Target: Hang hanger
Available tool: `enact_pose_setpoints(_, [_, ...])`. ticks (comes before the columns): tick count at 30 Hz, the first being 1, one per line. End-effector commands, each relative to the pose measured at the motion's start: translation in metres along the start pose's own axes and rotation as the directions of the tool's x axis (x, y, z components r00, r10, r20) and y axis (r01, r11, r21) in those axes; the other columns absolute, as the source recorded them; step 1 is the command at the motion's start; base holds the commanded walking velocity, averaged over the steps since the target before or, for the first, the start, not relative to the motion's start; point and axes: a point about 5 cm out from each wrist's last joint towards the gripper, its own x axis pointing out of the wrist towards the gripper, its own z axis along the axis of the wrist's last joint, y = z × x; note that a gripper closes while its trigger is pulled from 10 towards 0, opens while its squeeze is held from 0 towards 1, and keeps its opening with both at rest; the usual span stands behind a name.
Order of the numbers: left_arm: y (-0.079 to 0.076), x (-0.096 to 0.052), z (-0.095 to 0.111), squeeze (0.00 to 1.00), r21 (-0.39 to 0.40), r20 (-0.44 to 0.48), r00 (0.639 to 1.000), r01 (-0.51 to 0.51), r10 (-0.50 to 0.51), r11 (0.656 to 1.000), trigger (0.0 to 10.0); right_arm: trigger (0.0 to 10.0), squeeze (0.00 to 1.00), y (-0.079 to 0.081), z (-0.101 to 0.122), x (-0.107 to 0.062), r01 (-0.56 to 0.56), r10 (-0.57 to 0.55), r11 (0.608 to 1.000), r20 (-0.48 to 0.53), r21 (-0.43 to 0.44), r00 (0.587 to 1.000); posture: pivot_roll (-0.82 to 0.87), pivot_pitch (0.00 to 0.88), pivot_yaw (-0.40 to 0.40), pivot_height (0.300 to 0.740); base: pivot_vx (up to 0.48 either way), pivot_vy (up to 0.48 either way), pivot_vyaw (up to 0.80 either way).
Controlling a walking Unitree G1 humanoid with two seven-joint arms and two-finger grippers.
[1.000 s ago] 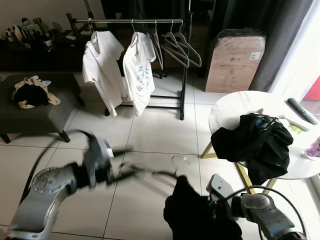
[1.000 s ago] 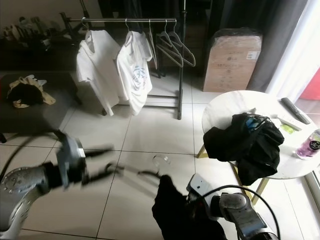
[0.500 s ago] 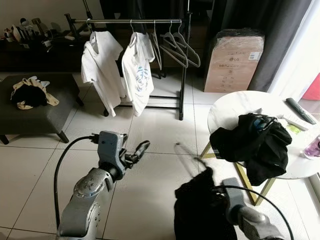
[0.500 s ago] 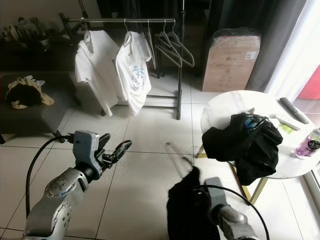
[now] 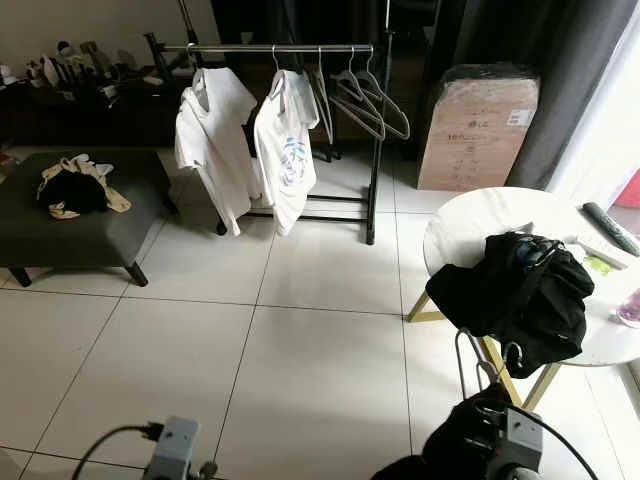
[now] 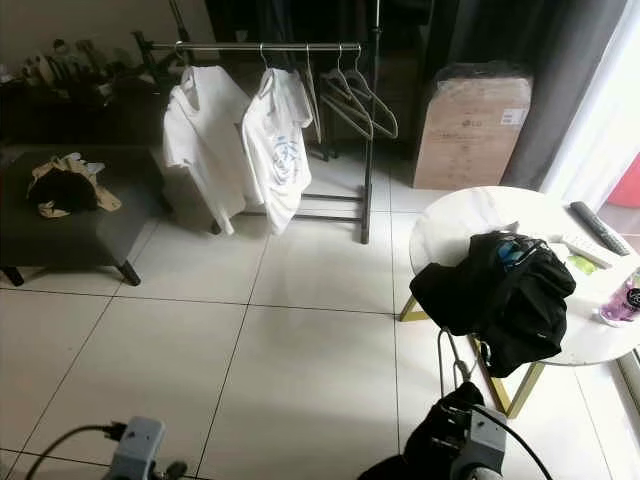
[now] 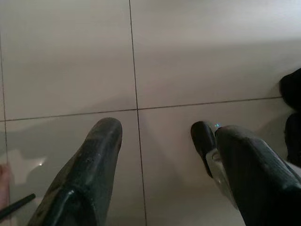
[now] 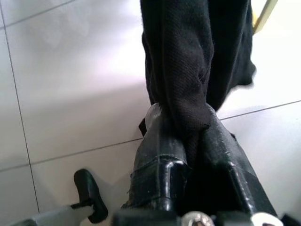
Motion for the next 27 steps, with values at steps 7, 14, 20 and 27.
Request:
enact_pose_setpoints(7, [-0.008, 0.001, -0.029, 0.00, -0.057, -0.075, 0.996, -0.046, 0.042, 0.997, 10.0, 10.0, 0.00, -0.002, -0.026, -0.005, 0.021, -0.019, 0.999, -0.069, 0.030, 0.997, -0.01, 0.099, 0.010, 0.740, 0.000, 0.000, 0.00])
enact_pose_setpoints(14, [-0.009, 0.000, -0.041, 0.00, -0.015, -0.105, 0.992, -0.065, 0.063, 0.998, 10.0, 10.0, 0.00, -0.005, -0.035, -0.006, 0.054, -0.051, 0.998, -0.098, 0.032, 0.994, -0.03, 0.086, 0.017, 0.740, 0.000, 0.000, 0.00])
enact_pose_setpoints(20, [-0.008, -0.001, -0.046, 0.00, 0.025, -0.116, 0.990, -0.082, 0.085, 0.996, 10.0, 10.0, 0.00, -0.010, -0.041, -0.008, 0.086, -0.080, 0.995, -0.131, 0.040, 0.988, -0.05, 0.016, 0.031, 0.740, 0.000, 0.000, 0.00])
enact_pose_setpoints(27, [-0.010, 0.001, -0.042, 0.00, 0.030, -0.109, 0.989, -0.093, 0.095, 0.995, 10.0, 10.0, 0.00, -0.019, -0.045, -0.011, 0.122, -0.114, 0.991, -0.144, 0.051, 0.983, -0.05, 0.000, 0.035, 0.740, 0.000, 0.000, 0.00])
